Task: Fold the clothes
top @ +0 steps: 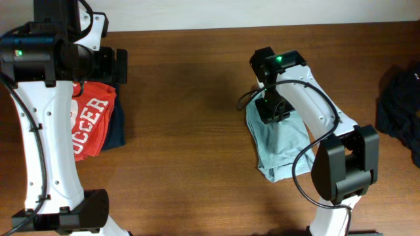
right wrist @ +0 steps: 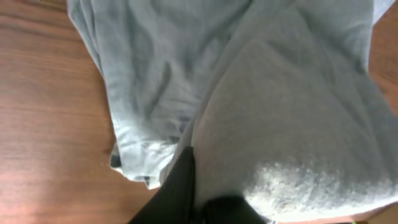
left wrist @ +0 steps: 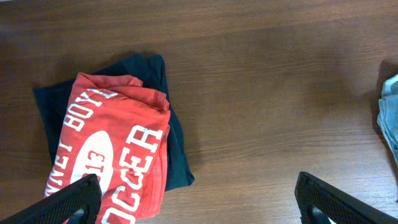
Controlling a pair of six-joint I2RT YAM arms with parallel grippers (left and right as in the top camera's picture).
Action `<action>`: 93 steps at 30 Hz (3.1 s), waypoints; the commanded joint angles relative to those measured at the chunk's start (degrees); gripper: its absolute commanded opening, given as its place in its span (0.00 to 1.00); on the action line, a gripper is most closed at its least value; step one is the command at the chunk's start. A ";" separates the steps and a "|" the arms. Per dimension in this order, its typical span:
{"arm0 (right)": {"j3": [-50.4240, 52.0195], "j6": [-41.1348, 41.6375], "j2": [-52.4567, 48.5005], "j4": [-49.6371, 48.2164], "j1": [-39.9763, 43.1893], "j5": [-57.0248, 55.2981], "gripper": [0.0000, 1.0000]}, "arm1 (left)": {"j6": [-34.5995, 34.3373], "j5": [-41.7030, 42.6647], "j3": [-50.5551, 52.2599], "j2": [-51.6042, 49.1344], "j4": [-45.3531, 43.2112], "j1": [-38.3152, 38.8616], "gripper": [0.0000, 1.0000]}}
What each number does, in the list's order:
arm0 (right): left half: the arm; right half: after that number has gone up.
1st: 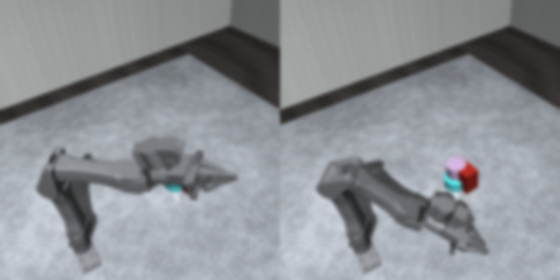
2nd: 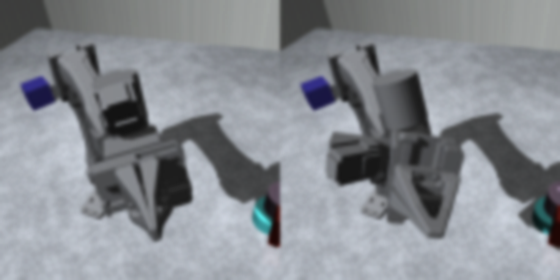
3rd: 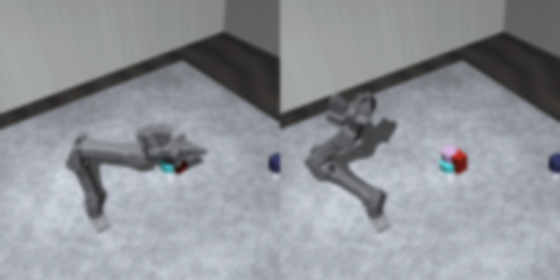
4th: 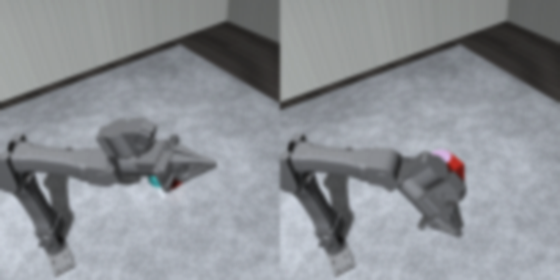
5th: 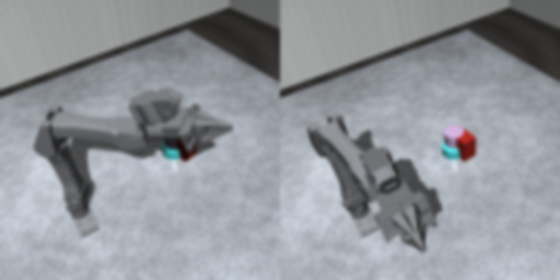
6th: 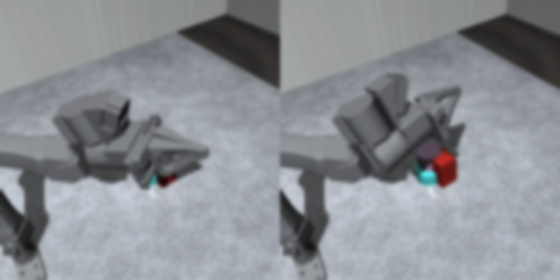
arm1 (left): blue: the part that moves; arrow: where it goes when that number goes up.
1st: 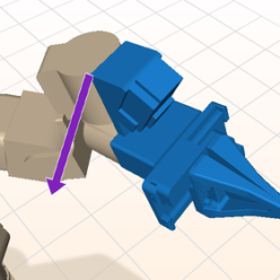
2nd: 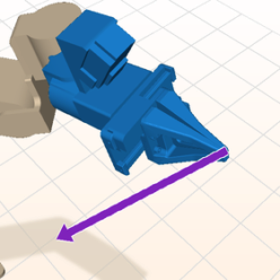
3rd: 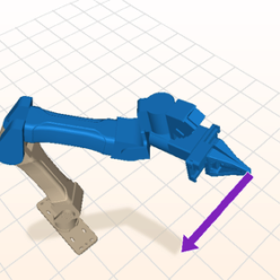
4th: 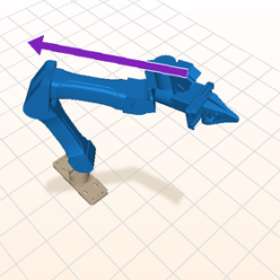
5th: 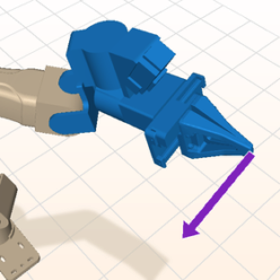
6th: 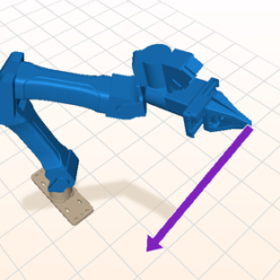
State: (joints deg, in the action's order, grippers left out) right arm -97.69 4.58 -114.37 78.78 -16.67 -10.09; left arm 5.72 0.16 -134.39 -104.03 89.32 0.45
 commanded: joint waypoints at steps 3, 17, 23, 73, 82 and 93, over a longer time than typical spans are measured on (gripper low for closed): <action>0.02 0.79 0.63 -0.50 0.94 -0.90 0.06 | -0.55 0.04 -0.66 1.42 -0.35 -0.24 0.99; -0.68 -0.42 0.66 -3.06 -4.26 5.35 0.37 | -0.55 0.02 -0.66 1.42 -0.48 -0.24 1.00; -2.29 3.54 2.21 -1.11 0.07 5.33 0.37 | -0.55 0.02 -0.66 1.42 -0.55 -0.24 0.99; 9.38 3.15 5.18 -17.88 18.36 33.62 0.04 | -0.55 0.04 -0.66 1.40 -1.44 -0.24 0.99; 9.33 3.19 5.18 -29.75 14.34 36.41 0.56 | -0.55 0.04 -0.66 1.40 -1.42 -0.24 0.99; 6.16 0.09 12.68 -17.44 17.88 28.41 0.64 | -0.52 0.04 -0.66 1.40 -1.66 -0.24 0.99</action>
State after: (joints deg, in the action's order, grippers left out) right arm -89.60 6.76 -107.98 59.37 0.86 22.94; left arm 5.72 0.16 -134.39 -104.03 88.01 0.45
